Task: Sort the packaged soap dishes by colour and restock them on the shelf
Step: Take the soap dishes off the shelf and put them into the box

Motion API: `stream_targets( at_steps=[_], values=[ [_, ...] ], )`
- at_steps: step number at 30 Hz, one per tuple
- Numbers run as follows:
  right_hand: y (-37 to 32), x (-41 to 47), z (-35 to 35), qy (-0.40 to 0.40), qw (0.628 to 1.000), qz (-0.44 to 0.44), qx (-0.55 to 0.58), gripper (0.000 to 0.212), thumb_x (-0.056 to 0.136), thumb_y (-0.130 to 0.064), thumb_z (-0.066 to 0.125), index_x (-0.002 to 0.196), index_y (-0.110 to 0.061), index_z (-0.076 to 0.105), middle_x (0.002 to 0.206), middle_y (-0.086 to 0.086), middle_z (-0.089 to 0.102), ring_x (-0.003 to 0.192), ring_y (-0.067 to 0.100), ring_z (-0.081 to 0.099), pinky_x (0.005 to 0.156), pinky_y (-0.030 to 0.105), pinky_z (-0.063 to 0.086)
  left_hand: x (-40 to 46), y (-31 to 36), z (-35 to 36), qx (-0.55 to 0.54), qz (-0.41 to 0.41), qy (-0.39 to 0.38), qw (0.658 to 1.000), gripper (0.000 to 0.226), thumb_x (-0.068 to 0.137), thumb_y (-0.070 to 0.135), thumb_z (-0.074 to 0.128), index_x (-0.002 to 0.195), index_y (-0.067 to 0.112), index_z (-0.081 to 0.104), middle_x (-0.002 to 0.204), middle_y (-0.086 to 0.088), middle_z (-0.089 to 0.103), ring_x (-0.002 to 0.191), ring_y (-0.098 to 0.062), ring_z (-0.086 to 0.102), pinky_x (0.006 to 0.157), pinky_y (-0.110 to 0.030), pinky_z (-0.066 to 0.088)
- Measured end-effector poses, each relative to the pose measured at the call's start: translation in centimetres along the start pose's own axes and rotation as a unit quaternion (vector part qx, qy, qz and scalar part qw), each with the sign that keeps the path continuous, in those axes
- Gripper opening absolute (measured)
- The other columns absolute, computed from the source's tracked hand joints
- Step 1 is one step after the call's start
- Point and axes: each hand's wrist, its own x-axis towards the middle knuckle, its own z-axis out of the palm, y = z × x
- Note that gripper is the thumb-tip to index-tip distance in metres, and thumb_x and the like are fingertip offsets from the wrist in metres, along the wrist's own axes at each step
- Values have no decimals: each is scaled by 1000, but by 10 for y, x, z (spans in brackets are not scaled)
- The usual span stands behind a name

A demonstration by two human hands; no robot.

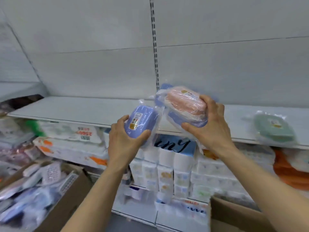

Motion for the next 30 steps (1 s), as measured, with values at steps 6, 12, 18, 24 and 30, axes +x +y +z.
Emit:
stream_targets(
  at_steps=[6, 12, 18, 24, 30],
  values=[
    [-90, -41, 135, -59, 998, -3, 31, 86, 66, -53, 79, 134, -46, 26, 126, 0, 33, 101, 23, 54, 75, 39, 51, 8, -117, -123, 26, -56, 31, 998, 87, 56, 62, 76, 133, 35, 47, 124, 10, 51, 116, -14, 53, 98, -43, 48],
    [-153, -67, 243, -147, 989, -1, 28, 86, 65, -54, 78, 134, -48, 26, 128, -1, 33, 109, 23, 53, 79, 36, 47, 12, -207, -204, 88, -110, -10, 990, 82, 69, 55, 79, 138, 28, 44, 129, 5, 47, 117, -15, 49, 96, -37, 44],
    [-187, -67, 338, -214, 976, -13, 37, 86, 64, -54, 77, 132, -51, 26, 123, -5, 33, 104, 20, 55, 74, 36, 49, 25, -286, -236, 68, -185, -2, 980, 88, 61, 67, 75, 134, 28, 47, 131, 9, 50, 120, -15, 51, 100, -45, 46],
    [-213, -49, 442, -279, 959, -24, 41, 90, 63, -57, 78, 134, -53, 22, 128, -3, 36, 103, 19, 56, 77, 37, 52, 67, -365, -258, 51, -257, 3, 965, 91, 63, 66, 75, 140, 30, 42, 142, 9, 45, 128, -14, 47, 104, -46, 44],
    [-244, -27, 554, -362, 931, 2, 45, 86, 64, -55, 77, 130, -51, 23, 123, -5, 33, 108, 20, 54, 84, 40, 49, 121, -446, -288, 66, -327, 23, 943, 86, 69, 62, 77, 141, 29, 42, 144, 6, 44, 126, -16, 48, 101, -44, 45]
  ],
)
